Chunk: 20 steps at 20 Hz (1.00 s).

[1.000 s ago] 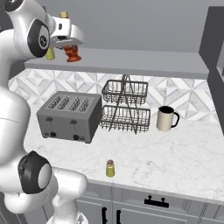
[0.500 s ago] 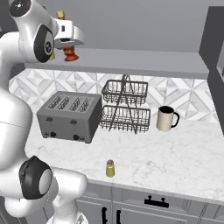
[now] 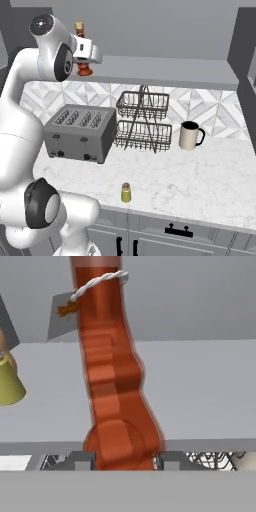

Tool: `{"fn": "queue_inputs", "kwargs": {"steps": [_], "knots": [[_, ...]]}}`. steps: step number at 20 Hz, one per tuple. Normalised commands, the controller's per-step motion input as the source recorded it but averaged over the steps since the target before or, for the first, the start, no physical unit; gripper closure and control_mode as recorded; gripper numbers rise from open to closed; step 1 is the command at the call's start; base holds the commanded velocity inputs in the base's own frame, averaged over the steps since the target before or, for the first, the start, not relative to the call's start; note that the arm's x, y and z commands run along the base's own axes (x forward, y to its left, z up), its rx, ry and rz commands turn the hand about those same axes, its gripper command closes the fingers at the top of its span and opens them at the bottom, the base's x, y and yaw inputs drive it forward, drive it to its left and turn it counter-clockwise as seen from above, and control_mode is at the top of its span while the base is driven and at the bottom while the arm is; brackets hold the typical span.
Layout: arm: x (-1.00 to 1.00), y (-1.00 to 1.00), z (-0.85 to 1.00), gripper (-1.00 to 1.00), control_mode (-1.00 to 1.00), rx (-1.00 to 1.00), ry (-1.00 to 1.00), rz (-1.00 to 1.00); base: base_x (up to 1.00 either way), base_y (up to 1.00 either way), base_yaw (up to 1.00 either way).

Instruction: Put the shaker and condiment bottle from the counter next to their counterparts in the cabinet.

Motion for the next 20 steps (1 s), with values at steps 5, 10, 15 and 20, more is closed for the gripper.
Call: {"fn": "queue_inputs", "kwargs": {"steps": [5, 10, 15, 20], "knots": [[0.16, 0.13, 0.00, 1.00, -1.00, 0.02, -0.04, 0.00, 0.00, 0.00, 0.00], [0.12, 0.10, 0.00, 1.00, -1.00, 0.05, -0.04, 0.03, 0.00, 0.00, 0.00], [0.27, 0.00, 0.00, 1.00, -1.00, 0.09, -0.03, 0.15, 0.00, 0.00, 0.00], [0.28, 0.05, 0.06, 1.00, -1.00, -0.02, -0.01, 0.07, 0.00, 0.00, 0.00]]}}
